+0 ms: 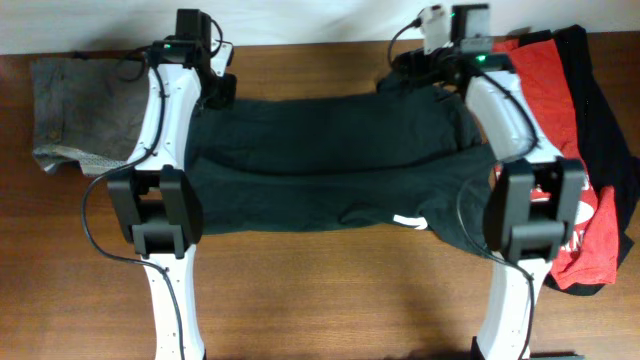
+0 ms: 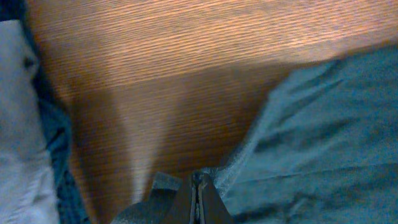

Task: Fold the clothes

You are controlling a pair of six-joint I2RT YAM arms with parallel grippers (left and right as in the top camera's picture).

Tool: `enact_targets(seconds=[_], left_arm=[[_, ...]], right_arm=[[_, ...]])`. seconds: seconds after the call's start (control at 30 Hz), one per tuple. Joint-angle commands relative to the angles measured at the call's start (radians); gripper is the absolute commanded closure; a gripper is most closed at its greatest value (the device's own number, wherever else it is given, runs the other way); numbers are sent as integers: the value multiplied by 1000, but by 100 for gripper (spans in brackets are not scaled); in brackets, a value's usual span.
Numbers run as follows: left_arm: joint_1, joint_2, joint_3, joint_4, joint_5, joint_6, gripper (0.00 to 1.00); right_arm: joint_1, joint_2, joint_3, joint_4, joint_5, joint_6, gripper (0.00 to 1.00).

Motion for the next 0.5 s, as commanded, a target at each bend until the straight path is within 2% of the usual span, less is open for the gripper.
enact_targets(seconds=[0.0,0.2,0.47], left_arm=[[-7,-27,12,8,-3,-13,99],[-7,-27,12,3,-4,-13,99],[-7,-27,12,6,-3,-13,99]], right_arm=[[25,66,10,39,-61,44,7],[40,147,10,93,-72,87,7],[31,171,10,149,-34,107,12]])
